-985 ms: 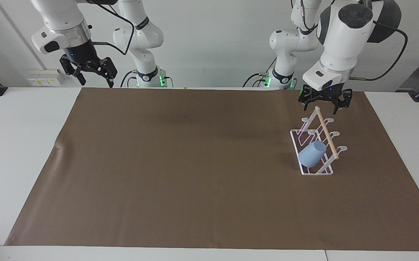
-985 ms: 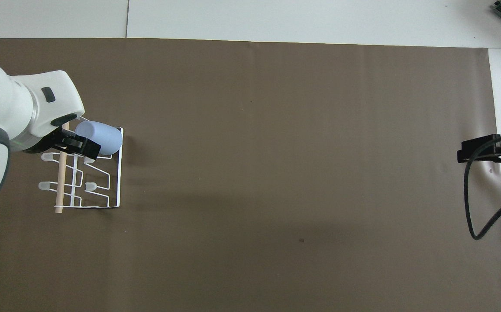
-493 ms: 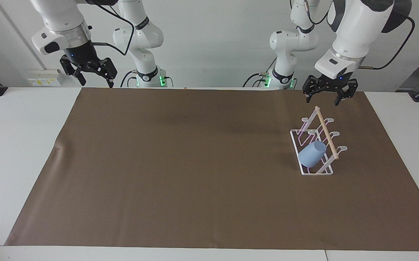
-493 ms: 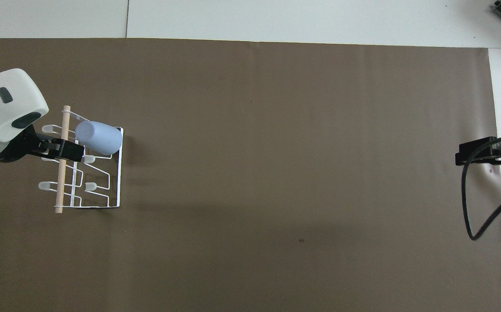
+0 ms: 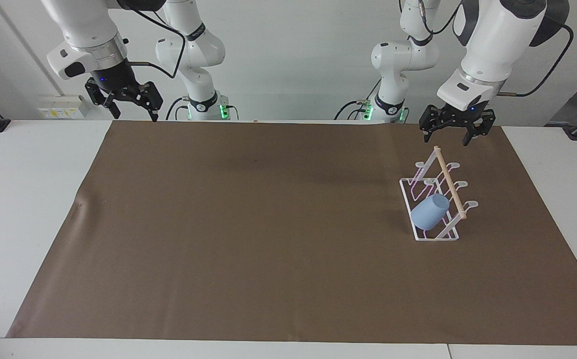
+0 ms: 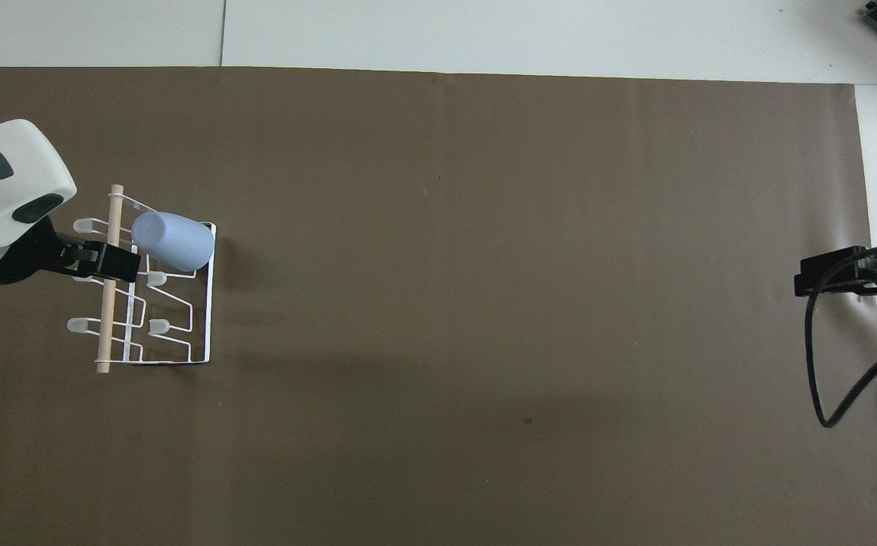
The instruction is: Hang cup on cup holder
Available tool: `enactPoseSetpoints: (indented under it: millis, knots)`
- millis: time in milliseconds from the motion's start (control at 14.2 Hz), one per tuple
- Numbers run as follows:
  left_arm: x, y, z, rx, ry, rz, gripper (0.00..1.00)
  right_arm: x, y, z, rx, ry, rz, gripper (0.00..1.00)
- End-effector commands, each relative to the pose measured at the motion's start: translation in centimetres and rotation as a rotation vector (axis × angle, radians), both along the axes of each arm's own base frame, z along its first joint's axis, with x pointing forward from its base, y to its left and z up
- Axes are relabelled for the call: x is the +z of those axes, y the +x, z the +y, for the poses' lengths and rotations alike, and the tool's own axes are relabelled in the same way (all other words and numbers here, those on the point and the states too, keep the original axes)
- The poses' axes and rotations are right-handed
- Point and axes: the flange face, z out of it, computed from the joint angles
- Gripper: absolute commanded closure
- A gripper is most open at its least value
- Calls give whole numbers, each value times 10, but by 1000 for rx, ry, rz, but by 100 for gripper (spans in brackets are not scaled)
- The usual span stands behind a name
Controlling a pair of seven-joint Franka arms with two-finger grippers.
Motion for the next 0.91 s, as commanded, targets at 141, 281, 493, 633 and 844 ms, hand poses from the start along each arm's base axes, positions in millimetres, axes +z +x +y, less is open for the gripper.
enactPoseSetpoints:
  millis: [141,281,493,633,844]
  knots:
    - [2,-1,18,37,-20,-9,0,1,-6,2,9,-8,-7,0]
    - [0,3,28,55,-26,-3,0,1,-5,2,11,-9,-19,0]
    - [2,5,34,70,-37,3,0,0,-6,2,13,-8,-12,0]
    - [11,12,60,111,-42,5,0,1,-6,2,11,-8,-13,0]
    - [17,20,84,94,-45,14,0,0,-5,-3,8,-6,-16,0]
